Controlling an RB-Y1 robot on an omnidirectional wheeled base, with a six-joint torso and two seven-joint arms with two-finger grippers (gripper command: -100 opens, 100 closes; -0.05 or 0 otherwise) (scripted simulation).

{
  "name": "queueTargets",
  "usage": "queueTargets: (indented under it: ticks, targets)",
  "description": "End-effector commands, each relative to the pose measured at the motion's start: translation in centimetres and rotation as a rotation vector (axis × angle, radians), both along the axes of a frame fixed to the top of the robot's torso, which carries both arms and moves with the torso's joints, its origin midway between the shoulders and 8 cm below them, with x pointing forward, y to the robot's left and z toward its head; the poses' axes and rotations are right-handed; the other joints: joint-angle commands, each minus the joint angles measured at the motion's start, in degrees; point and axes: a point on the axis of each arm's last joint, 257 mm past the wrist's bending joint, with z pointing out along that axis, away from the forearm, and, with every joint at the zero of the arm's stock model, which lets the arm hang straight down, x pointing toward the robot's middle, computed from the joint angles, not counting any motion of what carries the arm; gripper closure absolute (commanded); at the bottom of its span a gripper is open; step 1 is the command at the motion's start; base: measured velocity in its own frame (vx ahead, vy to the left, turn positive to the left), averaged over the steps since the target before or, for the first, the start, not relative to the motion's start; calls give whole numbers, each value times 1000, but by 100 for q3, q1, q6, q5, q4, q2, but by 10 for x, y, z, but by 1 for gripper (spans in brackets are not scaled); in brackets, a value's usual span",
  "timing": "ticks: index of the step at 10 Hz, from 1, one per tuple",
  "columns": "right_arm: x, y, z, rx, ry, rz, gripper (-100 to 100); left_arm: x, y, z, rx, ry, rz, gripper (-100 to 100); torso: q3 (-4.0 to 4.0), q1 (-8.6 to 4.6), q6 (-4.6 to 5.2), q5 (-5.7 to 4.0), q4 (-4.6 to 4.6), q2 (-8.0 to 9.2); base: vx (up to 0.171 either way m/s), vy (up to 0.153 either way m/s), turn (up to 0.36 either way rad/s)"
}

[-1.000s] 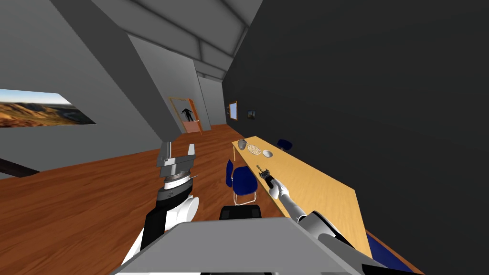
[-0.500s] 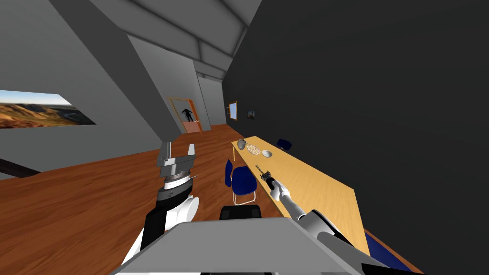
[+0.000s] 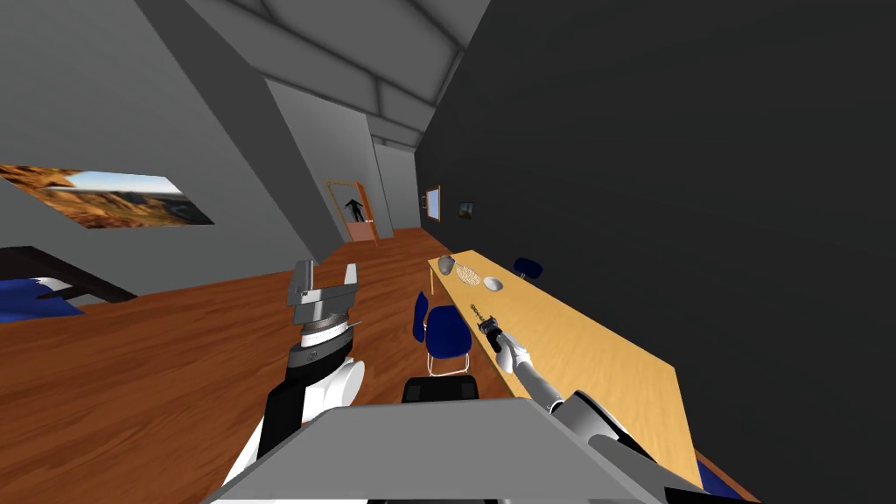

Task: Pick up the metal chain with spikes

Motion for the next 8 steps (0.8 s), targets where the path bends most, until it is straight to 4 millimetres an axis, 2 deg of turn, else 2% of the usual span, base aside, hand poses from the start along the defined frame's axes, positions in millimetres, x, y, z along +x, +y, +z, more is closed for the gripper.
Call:
queueTargets:
  ticks: [1,8]
  targets:
    - [-3,-1,-2,14,3,-27,-100,0,0,0,0,0,0,0,0,0,0,0,0,0,6,-47,77]
    - [-19,-4,-7,13,8,-96,-100,0,0,0,0,0,0,0,-1,3,1,1,0,-1,5,-40,91]
